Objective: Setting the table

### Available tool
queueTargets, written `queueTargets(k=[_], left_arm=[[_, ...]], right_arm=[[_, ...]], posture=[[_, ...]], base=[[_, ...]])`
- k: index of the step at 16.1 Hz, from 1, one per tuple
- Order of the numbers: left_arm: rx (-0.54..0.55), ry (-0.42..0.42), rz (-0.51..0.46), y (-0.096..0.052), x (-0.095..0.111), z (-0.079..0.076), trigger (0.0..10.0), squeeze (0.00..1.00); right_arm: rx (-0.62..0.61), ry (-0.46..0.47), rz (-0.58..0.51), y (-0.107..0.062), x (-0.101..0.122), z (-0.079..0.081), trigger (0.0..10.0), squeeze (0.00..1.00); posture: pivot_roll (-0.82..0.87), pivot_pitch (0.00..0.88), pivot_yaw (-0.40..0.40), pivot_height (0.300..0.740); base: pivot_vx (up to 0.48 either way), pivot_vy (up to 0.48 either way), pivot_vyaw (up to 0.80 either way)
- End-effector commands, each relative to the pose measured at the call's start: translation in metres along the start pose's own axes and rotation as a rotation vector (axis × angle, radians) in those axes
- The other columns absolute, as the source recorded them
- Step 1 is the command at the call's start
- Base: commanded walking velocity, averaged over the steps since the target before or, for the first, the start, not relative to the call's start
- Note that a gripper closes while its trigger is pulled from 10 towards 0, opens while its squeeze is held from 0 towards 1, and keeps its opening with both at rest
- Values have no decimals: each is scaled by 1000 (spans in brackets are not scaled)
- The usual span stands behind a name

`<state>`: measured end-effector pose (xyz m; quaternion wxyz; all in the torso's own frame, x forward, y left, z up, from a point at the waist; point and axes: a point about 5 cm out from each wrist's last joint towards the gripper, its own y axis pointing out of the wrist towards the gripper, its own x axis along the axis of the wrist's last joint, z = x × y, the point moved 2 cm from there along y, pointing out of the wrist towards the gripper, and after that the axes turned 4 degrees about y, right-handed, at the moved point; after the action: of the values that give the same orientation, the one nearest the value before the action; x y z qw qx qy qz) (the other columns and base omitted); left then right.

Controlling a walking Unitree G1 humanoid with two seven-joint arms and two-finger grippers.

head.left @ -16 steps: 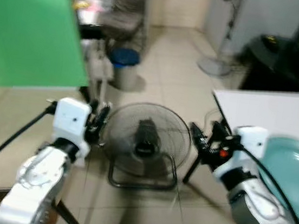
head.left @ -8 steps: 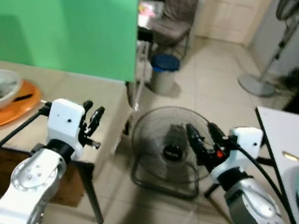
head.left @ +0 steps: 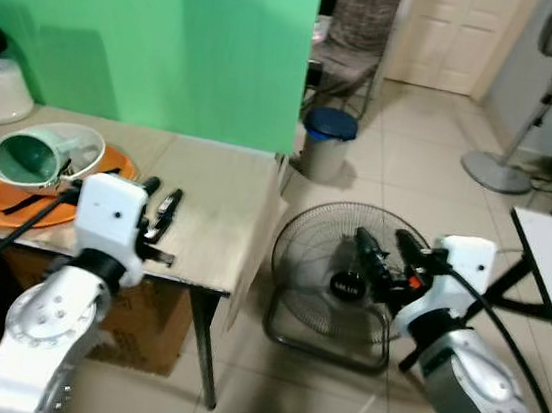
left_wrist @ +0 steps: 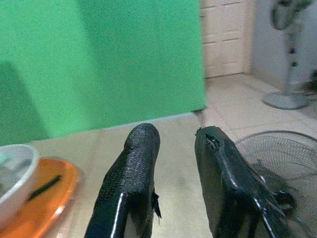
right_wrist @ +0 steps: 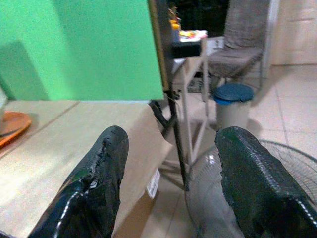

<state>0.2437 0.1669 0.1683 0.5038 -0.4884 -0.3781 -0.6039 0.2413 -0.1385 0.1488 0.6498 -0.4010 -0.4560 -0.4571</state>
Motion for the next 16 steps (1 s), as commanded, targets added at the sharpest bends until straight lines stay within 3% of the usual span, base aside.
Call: queueTargets(k=[1,16], left_arm=[[0,8,-12,1,3,2,10000,0],[21,2,-12,2,4,5,10000,0]], right_arm=[[4,5,1,1,1,1,10000,0],[32,41,11,8,3,6,10000,0]], posture=[[159,0,11,740],[174,0,-7,740]], base=[[0,289,0],[0,286,0]])
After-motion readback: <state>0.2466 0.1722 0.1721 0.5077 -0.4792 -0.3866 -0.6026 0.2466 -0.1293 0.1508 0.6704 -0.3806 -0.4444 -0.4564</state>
